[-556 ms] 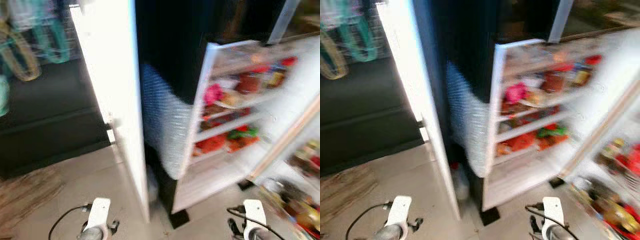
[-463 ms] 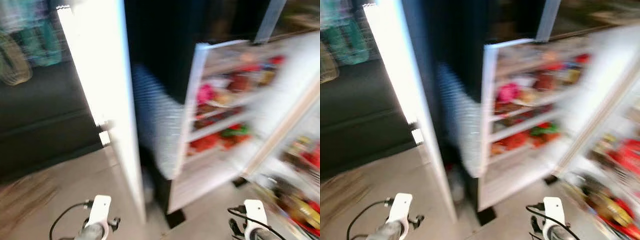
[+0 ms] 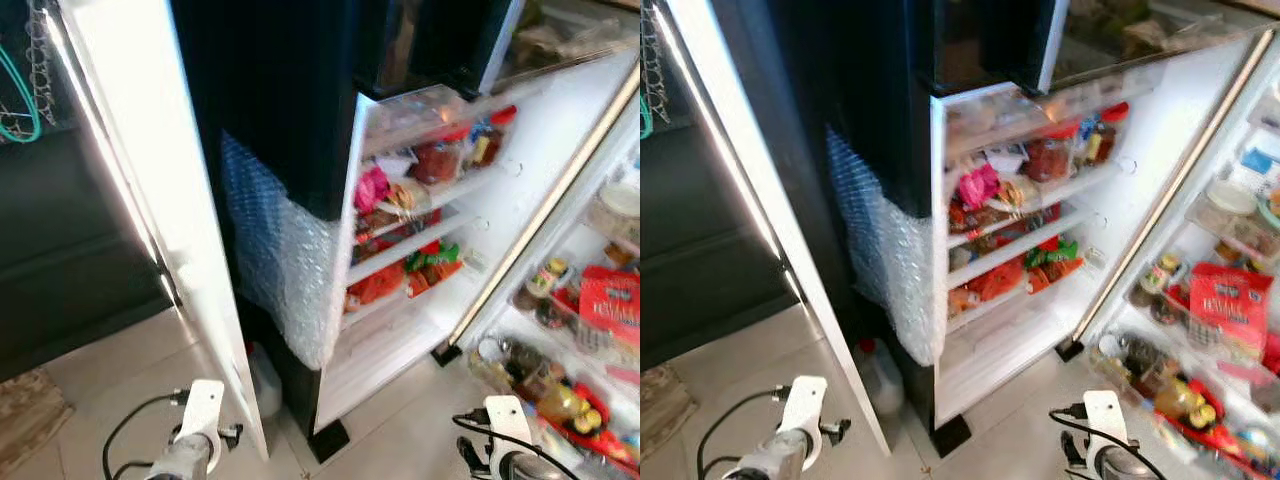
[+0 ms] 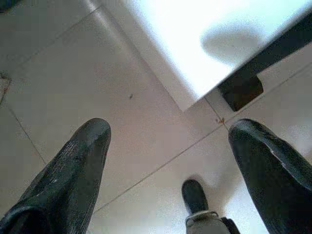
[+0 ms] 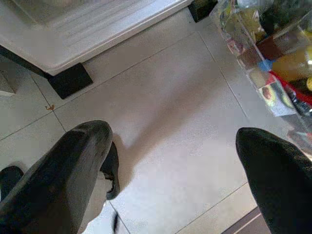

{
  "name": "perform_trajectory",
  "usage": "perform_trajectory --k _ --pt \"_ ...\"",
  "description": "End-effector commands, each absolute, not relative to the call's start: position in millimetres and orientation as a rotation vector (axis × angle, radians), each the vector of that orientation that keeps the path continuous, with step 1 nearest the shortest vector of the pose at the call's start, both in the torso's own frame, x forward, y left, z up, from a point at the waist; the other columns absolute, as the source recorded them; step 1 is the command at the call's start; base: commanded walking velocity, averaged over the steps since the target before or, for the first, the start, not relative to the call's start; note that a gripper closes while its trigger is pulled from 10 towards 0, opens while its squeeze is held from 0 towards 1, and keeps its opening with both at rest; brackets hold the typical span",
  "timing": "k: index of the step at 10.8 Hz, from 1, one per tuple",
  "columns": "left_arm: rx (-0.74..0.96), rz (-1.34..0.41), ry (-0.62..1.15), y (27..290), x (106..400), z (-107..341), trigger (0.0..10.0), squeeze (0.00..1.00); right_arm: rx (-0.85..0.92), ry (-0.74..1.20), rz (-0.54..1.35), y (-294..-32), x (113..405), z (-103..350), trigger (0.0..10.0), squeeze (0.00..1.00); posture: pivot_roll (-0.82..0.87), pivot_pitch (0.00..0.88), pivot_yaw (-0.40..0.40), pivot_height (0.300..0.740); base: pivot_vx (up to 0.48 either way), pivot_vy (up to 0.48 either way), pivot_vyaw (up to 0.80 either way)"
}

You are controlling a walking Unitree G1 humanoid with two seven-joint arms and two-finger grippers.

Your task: Restocking fridge

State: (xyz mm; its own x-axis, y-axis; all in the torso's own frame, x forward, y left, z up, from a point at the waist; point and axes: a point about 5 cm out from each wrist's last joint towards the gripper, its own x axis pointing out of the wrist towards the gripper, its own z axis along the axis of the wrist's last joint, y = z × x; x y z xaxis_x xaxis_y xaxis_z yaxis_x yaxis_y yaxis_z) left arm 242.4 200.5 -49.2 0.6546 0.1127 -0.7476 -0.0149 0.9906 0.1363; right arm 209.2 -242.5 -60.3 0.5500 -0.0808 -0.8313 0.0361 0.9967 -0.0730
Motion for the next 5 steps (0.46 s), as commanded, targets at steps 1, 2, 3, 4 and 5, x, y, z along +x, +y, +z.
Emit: perform_trajectory --k 1,2,3,4,5 --pt "0.125 0.085 0.887 203.1 238.6 -51.8 10.0 0.00 -0.057 0.979 -0.072 -244.7 212.7 -57.6 10.0 0.00 -0.05 0.000 -0.028 0.740 0.000 0.000 -0.74" --pt "0.129 0.089 0.888 204.3 240.3 -50.5 10.0 0.00 -0.029 0.972 -0.085 -242.9 213.9 -57.5 10.0 0.00 -0.04 0.000 -0.017 0.740 0.000 0.000 -0.74" --pt "0.131 0.090 0.884 204.9 242.0 -49.2 10.0 0.00 -0.016 0.963 -0.086 -241.8 215.4 -56.8 10.0 0.00 -0.03 0.000 -0.012 0.740 0.000 0.000 0.00" --pt "0.128 0.097 0.881 206.0 243.1 -48.3 10.0 0.00 0.002 0.956 -0.100 -241.1 216.1 -56.7 10.0 0.00 -0.03 0.000 -0.009 0.740 0.000 0.000 0.00" --pt "0.122 0.100 0.879 206.0 243.6 -47.9 10.0 0.00 0.009 0.953 -0.103 -240.6 217.0 -56.3 10.0 0.00 -0.02 0.000 -0.007 0.740 0.000 0.000 0.00"
